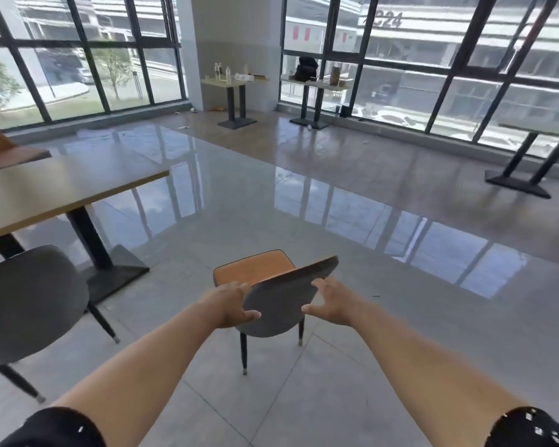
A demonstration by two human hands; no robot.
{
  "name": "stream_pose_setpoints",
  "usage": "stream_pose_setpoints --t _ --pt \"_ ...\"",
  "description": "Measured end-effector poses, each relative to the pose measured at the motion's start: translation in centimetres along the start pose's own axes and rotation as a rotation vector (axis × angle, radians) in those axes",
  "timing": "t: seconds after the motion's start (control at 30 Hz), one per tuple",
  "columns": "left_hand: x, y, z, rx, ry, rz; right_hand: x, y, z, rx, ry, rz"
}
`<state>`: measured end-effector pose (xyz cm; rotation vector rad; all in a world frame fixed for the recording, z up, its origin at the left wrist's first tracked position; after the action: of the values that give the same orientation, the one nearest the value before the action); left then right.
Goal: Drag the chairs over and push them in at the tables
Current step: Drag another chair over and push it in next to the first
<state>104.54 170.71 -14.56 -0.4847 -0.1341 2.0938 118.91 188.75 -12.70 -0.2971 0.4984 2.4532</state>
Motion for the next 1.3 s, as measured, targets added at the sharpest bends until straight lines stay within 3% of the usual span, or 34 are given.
stream_pose_setpoints --t 0.27,0.97,1.3 --pt "4.3 -3.0 -0.3 0.017 -0.005 0.019 3.9 -4.3 1.4 -0.050 0.043 0.052" --pt "19.2 -0.4 -5.0 -0.189 0.014 0.100 21.9 -8.6 -1.0 -0.392 0.099 0.184" --pt "22.0 0.5 -7.8 -0.219 0.038 0.233 27.1 -9.3 -2.1 -0.390 0.186 0.280"
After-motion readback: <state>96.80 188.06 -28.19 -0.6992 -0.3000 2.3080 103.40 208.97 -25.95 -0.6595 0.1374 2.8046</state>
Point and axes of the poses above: each hand's wrist, its own x-axis towards the middle knuckle, its own z-axis out of the back of the hand, y = z × x, the point moved 9 cm from there along x, towards the middle knuckle, and after that the axes turned 7 degrees about -z, right-handed, at the moved point
